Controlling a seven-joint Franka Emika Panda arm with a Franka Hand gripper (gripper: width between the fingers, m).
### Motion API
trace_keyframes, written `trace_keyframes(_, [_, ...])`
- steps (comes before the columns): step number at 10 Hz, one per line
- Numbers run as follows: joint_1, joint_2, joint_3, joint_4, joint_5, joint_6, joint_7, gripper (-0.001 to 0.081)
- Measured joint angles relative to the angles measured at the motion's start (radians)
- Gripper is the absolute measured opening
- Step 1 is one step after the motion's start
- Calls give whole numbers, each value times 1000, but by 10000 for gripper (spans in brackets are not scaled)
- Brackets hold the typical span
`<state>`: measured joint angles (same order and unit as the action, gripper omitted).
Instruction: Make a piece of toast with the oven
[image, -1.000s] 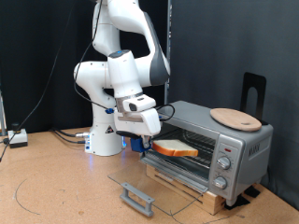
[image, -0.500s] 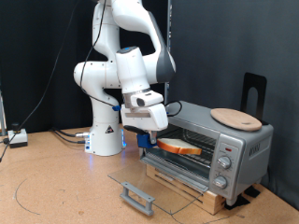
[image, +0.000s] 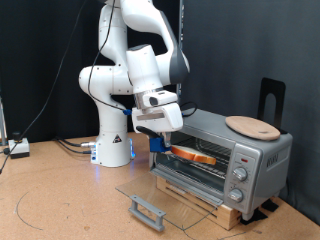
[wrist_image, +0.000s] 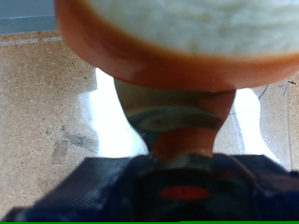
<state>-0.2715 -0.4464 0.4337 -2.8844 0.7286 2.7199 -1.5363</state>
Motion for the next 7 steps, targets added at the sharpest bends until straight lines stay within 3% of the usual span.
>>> trace_keyframes(2, [-18, 2, 8, -2, -26, -14, 13, 443])
trace_keyframes(7, [-134, 89, 49, 8, -135, -45, 59, 447])
